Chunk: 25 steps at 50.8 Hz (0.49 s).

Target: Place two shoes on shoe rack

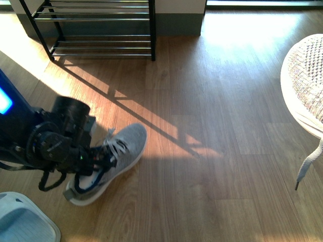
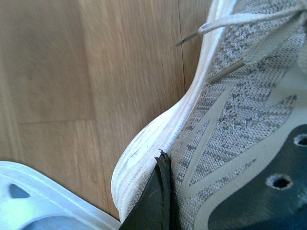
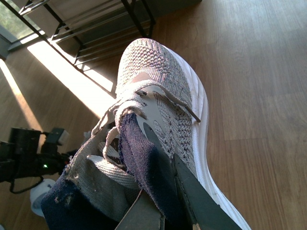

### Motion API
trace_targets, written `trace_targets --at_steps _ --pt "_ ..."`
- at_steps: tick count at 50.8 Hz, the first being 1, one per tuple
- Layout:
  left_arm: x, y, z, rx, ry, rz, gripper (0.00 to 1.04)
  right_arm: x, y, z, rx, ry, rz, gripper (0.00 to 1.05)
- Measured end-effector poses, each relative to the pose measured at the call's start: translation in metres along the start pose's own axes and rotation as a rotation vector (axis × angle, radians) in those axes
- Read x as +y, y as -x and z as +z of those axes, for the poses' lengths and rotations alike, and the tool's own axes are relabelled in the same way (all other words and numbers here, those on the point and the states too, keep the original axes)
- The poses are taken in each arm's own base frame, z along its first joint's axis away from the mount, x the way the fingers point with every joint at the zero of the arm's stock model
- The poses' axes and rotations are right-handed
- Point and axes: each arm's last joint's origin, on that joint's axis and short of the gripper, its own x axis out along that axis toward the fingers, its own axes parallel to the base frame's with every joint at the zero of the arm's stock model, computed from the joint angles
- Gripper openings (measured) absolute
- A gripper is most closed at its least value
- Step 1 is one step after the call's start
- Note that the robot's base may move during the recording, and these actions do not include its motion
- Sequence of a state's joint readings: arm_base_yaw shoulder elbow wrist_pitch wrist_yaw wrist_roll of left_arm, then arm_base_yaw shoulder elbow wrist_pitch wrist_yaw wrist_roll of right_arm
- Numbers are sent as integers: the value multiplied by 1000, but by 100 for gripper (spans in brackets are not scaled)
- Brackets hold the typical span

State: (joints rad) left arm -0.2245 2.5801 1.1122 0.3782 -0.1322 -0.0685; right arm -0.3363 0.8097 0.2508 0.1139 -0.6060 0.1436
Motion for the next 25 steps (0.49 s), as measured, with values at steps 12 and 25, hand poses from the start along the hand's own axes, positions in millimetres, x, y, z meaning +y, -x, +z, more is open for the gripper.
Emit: trace_targets --at_steps 12,25 --pt "12 89 36 -263 131 17 2 0 0 0 0 0 0 1" --pt "29 189 23 -434 297 45 2 0 0 0 0 0 0 1"
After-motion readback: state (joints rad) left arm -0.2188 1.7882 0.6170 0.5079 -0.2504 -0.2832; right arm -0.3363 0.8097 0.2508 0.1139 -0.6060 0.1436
